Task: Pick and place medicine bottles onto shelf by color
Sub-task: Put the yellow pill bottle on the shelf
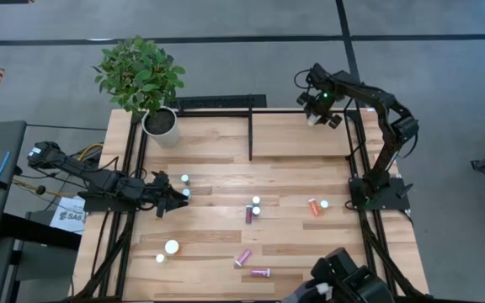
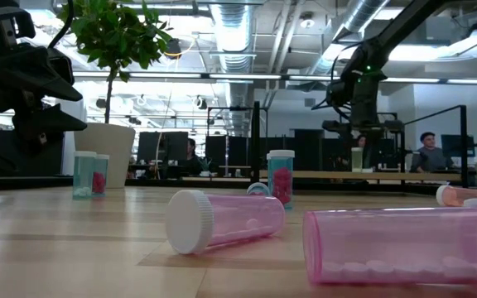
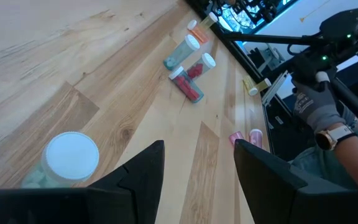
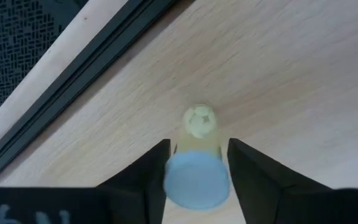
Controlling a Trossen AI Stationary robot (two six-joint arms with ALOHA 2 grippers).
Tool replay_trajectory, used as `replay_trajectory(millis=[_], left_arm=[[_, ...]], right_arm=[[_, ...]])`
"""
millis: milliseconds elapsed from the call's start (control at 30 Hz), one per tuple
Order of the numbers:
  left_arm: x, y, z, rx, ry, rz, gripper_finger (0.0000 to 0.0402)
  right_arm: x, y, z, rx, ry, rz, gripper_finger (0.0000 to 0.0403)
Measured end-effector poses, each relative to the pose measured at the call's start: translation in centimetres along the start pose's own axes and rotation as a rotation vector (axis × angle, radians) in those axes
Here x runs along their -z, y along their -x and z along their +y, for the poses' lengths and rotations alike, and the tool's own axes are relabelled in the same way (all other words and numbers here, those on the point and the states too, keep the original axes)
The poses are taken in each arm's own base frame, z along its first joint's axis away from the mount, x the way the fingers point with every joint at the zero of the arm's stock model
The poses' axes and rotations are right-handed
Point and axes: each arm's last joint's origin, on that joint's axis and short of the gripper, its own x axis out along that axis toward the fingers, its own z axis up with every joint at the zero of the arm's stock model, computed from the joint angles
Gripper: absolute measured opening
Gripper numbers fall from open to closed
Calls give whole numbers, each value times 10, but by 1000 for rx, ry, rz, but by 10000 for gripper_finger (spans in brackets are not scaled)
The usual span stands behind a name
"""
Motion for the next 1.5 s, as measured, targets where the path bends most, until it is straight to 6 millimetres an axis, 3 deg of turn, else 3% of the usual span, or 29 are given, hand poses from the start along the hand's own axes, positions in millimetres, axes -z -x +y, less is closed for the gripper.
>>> replay_trajectory(millis=[233, 467, 833, 1200, 1367, 1500], left_arm=[[0, 0, 0, 0, 0, 0, 180], [0, 0, 0, 0, 0, 0, 180], [0, 0, 0, 0, 0, 0, 180], [0, 0, 0, 0, 0, 0, 180], [0, 0, 0, 0, 0, 0, 180], [0, 0, 0, 0, 0, 0, 180]], right_arm=[[2, 23, 9, -4, 57, -2, 239], [20, 60, 20, 13, 264, 13, 245], [65, 142, 28, -47, 590, -52, 245], [117, 231, -40, -248, 724, -279, 245], [128, 249, -69, -287, 719, -266, 245], [137, 249, -84, -303, 707, -239, 245]])
